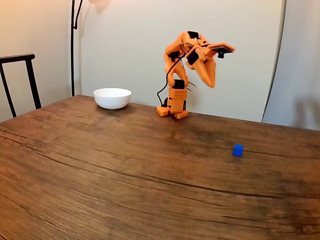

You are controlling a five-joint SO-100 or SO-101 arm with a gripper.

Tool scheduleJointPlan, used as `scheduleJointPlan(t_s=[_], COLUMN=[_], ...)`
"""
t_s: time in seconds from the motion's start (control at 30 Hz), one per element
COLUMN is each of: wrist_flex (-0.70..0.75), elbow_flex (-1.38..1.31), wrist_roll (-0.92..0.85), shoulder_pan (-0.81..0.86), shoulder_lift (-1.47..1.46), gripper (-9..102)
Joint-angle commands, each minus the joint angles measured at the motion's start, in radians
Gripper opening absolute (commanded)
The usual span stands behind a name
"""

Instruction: Grasp the cube and drop it in the bowl

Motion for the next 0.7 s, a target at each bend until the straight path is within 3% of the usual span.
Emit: scheduleJointPlan(t_s=[0.0, 0.67], wrist_flex=[-0.018, -0.018], elbow_flex=[-0.092, -0.359], wrist_roll=[0.005, 0.037], shoulder_pan=[-0.021, -0.127], shoulder_lift=[-0.087, -0.606], gripper=[0, 1])
